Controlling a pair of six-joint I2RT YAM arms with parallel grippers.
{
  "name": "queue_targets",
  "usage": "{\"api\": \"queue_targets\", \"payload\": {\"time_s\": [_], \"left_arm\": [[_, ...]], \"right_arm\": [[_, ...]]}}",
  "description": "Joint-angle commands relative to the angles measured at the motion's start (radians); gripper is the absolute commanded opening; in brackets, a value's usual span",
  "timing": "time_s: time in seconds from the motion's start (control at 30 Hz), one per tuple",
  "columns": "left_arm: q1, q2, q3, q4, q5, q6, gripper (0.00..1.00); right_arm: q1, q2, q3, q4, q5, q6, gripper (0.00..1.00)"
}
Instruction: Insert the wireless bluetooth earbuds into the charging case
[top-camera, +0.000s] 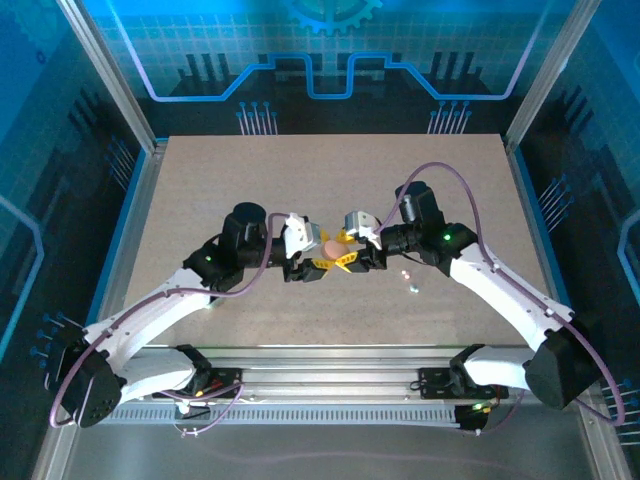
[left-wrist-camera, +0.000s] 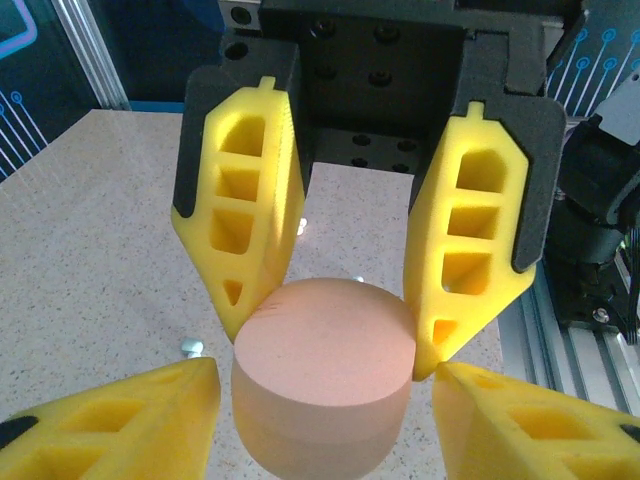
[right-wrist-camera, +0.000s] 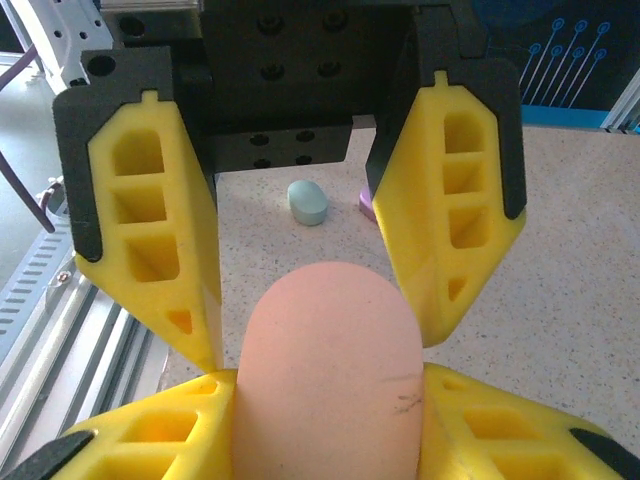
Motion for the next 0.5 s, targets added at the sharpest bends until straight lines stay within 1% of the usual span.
{"api": "queue_targets", "payload": {"time_s": [0.0,0.07,0.1,0.13,0.2,0.37,0.47], "left_arm": [[-0.004,0.01,0.035,-0.022,0.01,0.011,0.52],[-0.004,0.011,0.041,-0.023,0.012,0.011,0.49],[-0.005,0.011,0.043,-0.023,0.014,0.009,0.43],[-0.005,0.011,0.045,-0.022,0.017,0.008,0.41],[-0.004,0.008,0.043,-0.021,0.015,0.006,0.38],[-0.004,-0.014,0.023,0.007,-0.009,-0.005,0.35],[-0.004,-0.021,0.021,0.005,-0.009,-0.008,0.35]], "right_arm": [[0.008,-0.02,0.029,0.011,-0.039,-0.003,0.42],[0.008,-0.02,0.029,0.012,-0.041,0.0,0.42],[0.008,-0.02,0.03,0.011,-0.042,0.002,0.43],[0.007,-0.019,0.031,0.01,-0.043,0.003,0.43],[0.008,-0.02,0.033,0.002,-0.032,0.003,0.45],[0.006,-0.036,0.011,0.008,0.063,0.009,0.59],[0.0,-0.048,-0.01,0.003,0.09,-0.003,0.62]]}}
